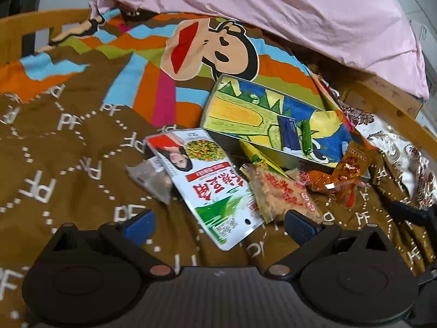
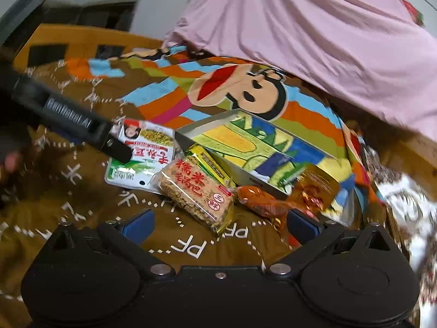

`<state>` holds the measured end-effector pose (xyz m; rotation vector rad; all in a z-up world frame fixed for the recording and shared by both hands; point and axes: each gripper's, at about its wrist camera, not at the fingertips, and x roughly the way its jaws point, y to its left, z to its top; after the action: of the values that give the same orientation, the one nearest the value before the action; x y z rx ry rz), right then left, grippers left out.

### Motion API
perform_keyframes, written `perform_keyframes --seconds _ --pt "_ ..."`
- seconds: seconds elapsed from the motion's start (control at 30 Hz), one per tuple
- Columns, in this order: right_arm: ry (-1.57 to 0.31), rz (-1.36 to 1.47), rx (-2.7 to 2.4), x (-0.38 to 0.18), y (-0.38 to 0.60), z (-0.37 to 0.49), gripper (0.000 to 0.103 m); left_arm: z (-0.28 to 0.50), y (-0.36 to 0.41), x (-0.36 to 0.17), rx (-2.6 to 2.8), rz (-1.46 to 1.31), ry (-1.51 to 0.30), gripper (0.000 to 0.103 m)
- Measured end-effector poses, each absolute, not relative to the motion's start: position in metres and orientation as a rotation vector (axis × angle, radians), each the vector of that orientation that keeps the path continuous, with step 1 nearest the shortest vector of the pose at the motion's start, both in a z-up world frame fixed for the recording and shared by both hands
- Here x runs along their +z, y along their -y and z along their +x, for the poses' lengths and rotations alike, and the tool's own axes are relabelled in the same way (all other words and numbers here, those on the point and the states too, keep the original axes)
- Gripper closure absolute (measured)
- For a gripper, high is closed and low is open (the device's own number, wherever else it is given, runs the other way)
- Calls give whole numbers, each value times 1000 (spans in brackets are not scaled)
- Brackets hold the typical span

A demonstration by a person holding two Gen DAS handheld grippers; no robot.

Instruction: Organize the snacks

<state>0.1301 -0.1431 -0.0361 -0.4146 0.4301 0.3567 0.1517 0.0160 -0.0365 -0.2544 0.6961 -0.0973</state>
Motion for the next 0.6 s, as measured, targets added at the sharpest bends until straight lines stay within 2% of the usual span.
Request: perform_keyframes --seconds 0.5,0.6 --pt "-286 -745 326 -89 103 171 1 194 -39 -69 -106 -568 -681 1" --pt "-253 -749 311 -90 100 180 5 197 -39 -72 -88 -618 -658 1"
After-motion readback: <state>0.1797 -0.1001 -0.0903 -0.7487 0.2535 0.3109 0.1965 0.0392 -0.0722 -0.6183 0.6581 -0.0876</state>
